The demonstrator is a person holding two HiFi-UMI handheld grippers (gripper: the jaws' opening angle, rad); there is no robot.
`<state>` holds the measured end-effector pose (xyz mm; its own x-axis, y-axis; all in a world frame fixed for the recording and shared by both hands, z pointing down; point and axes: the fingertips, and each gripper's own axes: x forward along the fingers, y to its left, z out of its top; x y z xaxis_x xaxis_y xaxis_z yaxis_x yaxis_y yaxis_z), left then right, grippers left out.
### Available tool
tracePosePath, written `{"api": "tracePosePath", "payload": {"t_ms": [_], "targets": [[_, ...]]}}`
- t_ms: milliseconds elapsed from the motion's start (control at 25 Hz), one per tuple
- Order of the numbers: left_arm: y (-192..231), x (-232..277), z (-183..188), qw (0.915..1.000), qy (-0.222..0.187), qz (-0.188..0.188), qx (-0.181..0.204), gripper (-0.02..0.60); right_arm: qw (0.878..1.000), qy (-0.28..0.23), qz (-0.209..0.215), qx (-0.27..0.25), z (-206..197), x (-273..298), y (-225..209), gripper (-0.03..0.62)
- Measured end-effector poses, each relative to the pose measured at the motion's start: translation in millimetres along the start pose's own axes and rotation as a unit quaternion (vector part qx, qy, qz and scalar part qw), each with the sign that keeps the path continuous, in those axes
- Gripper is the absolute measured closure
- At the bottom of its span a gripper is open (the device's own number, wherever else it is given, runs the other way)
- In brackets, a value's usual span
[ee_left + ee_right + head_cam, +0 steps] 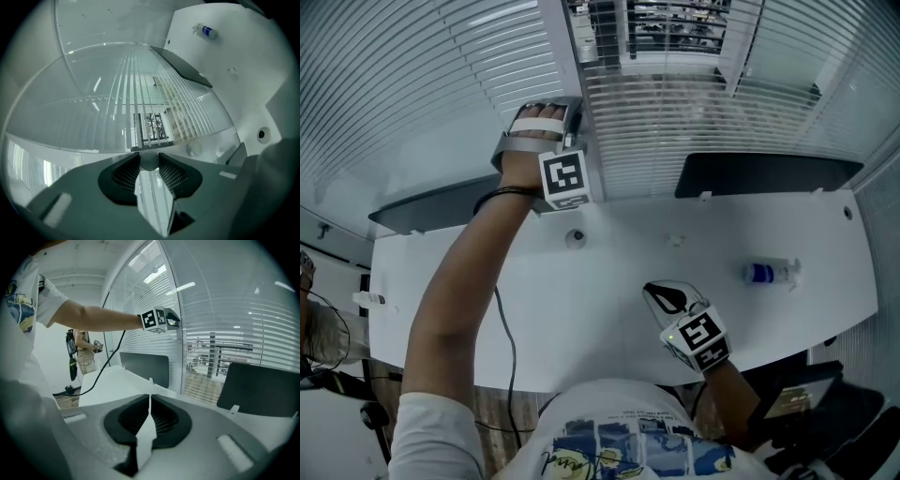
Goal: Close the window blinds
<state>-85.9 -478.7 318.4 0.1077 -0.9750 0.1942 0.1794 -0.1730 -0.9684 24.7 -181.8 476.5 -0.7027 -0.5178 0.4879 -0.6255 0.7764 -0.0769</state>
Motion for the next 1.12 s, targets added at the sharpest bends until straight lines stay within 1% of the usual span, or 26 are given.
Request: {"api": "tracePosePath", "payload": {"t_ms": [40,160,320,440,560,720,880,1000,1120], "targets": [[-0.5,0.2,0.3,1.0000,0.001,0.002,-0.004,0.462,1.000,-0.001,0.001,-0.001,-0.8,1.5,0.0,0.582],[-1.9,0.9,1.2,0.9998,0.006,0.007,-0.017,0.463,1.000,-0.002,0.002,-0.003,-1.3,3.6,-0.1,0.582],[-0.2,0.9,0.5,0.9985,0.009,0.014,-0.052,0.462,1.000,0.000,0.001,-0.003,-1.5,2.9,-1.3,0.582],[0.1,0.9,-0.7,0.9954,0.013,0.017,-0.094,0.462,1.000,0.004,-0.001,-0.001,-3.9,2.6,-1.8,0.582],[1.7,2.3,0.3,0.9888,0.012,0.017,-0.148,0.461,1.000,0.002,-0.002,-0.001,-2.5,3.6,-3.2,0.582],[6.1,1.9,1.3,0.9751,0.008,0.016,-0.221,0.460,1.000,0.003,-0.001,-0.002,1.6,1.9,-2.5,0.582],[8.9,0.2,0.1,0.9610,0.010,0.024,-0.275,0.460,1.000,0.000,-0.001,-0.001,1.1,1.7,-2.7,0.582],[9.2,0.2,-1.9,0.9443,0.010,0.028,-0.328,0.460,1.000,0.000,-0.001,0.000,-0.6,3.0,-3.1,0.582],[14.3,-0.3,-5.5,0.9226,0.011,0.032,-0.384,0.460,1.000,0.002,-0.001,0.002,2.3,0.7,-4.3,0.582]]}}
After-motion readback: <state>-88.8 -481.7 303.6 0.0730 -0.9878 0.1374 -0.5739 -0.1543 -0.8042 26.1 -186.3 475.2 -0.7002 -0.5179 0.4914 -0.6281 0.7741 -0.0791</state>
